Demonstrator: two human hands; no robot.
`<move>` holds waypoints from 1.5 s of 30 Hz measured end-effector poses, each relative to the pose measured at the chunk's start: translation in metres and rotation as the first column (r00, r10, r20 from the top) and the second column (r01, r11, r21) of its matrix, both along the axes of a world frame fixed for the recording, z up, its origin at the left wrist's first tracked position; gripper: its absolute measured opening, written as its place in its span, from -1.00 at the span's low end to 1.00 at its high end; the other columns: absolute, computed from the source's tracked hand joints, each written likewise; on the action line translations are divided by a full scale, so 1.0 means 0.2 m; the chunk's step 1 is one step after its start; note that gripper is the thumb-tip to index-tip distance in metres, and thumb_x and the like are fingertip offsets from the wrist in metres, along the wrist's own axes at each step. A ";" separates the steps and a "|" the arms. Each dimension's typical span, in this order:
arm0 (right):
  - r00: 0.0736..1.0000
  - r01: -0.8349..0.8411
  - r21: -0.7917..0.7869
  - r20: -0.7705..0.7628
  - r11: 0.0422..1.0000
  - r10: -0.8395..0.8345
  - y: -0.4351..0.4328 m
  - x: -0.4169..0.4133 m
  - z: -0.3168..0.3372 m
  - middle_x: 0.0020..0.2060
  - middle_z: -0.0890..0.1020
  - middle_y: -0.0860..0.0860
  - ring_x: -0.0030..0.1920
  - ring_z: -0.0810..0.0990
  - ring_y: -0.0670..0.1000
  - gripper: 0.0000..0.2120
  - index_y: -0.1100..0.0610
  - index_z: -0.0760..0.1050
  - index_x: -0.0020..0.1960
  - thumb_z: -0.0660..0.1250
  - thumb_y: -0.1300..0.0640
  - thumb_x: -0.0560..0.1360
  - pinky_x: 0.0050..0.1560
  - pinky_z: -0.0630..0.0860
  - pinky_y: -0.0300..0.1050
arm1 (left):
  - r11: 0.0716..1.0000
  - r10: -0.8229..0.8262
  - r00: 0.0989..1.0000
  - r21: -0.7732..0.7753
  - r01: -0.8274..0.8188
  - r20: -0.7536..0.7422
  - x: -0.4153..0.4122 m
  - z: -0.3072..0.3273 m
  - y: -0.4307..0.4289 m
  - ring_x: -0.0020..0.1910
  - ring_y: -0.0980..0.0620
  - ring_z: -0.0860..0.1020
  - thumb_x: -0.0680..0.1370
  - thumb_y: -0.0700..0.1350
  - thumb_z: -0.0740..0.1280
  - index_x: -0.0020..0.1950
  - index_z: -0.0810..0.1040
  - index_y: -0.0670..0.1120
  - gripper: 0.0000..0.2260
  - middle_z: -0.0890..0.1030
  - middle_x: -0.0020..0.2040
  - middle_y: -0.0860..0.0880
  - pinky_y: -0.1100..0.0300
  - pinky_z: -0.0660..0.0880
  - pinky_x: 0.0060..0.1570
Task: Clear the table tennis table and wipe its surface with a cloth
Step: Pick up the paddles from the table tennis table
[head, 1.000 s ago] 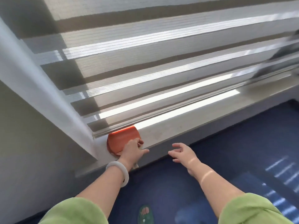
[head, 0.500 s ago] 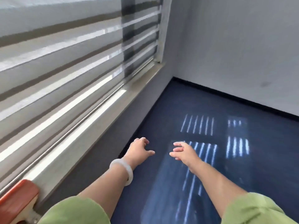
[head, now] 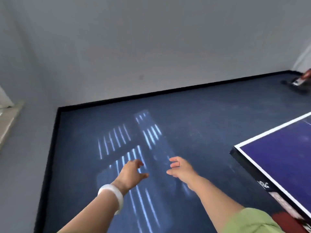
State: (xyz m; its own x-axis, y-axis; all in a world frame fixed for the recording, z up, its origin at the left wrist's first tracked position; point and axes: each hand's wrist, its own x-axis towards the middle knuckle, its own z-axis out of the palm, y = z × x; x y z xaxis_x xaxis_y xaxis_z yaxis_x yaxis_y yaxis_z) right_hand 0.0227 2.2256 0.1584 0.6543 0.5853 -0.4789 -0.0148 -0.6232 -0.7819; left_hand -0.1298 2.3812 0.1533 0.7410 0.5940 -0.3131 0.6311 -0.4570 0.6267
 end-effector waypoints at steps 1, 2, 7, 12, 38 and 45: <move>0.998 0.062 -0.002 0.000 0.998 -0.062 -0.07 0.04 0.01 0.08 0.56 0.04 -0.04 0.58 0.02 -0.51 0.10 0.45 0.34 0.47 0.28 0.45 0.11 0.55 -0.08 | 0.998 -0.059 0.998 0.007 0.059 -0.006 0.10 0.01 -0.02 0.20 -0.01 0.52 0.47 -0.04 0.49 0.29 0.51 -0.13 -0.57 0.53 0.21 -0.08 0.30 0.35 0.13; 0.992 0.126 -0.005 0.002 0.992 -0.126 -0.14 0.09 0.03 0.08 0.56 0.03 -0.03 0.59 0.04 -0.52 0.09 0.45 0.33 0.47 0.26 0.45 0.14 0.54 -0.06 | 0.993 -0.117 0.993 0.012 0.117 -0.013 0.19 0.02 -0.03 0.19 -0.02 0.52 0.47 -0.05 0.49 0.28 0.51 -0.14 -0.58 0.54 0.20 -0.10 0.27 0.36 0.15; 0.903 0.428 -0.008 0.035 0.904 -0.427 -0.54 0.18 0.13 0.10 0.58 0.00 0.02 0.64 0.07 -0.53 0.04 0.45 0.31 0.47 0.23 0.45 0.18 0.57 -0.04 | 0.913 -0.405 0.914 0.036 0.406 -0.026 0.59 0.10 -0.19 0.20 -0.04 0.53 0.49 -0.06 0.48 0.26 0.51 -0.14 -0.61 0.55 0.21 -0.12 0.24 0.37 0.17; 0.772 0.635 -0.022 0.064 0.772 -0.633 -1.00 0.12 0.21 0.13 0.56 0.07 -0.08 0.58 0.01 -0.53 0.11 0.45 0.32 0.46 0.27 0.44 0.07 0.56 -0.11 | 0.768 -0.641 0.768 0.021 0.641 -0.008 0.89 0.17 -0.56 0.10 -0.02 0.52 0.50 -0.07 0.47 0.26 0.50 -0.14 -0.62 0.54 0.17 -0.07 0.27 0.38 0.07; 0.351 0.935 0.039 0.049 0.353 -0.935 -2.92 0.11 0.22 0.10 0.56 0.07 0.11 0.60 0.09 -0.59 0.11 0.46 0.29 0.45 0.28 0.48 0.13 0.59 -0.10 | 0.317 -0.948 0.317 -0.005 0.949 0.044 1.35 0.18 -2.75 0.10 0.05 0.48 0.51 -0.01 0.44 0.27 0.49 -0.07 -0.63 0.50 0.19 -0.01 0.29 0.37 0.06; 0.278 0.960 0.019 0.017 0.278 -0.960 -3.20 0.41 0.13 0.07 0.57 0.06 0.09 0.61 0.04 -0.62 0.09 0.47 0.25 0.47 0.24 0.47 0.12 0.59 -0.11 | 0.241 -0.970 0.241 -0.018 0.970 0.004 1.72 0.08 -3.08 0.08 0.05 0.47 0.52 0.00 0.43 0.28 0.47 -0.07 -0.62 0.48 0.19 -0.02 0.28 0.39 0.04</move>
State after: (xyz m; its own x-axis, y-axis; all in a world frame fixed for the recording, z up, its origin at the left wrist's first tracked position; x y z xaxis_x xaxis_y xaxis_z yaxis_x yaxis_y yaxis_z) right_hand 0.1048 1.5846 0.1836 0.7550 -0.4708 -0.4564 -0.5846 -0.1680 -0.7937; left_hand 0.2151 1.7657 0.1687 0.7502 -0.5784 -0.3204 -0.2809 -0.7174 0.6375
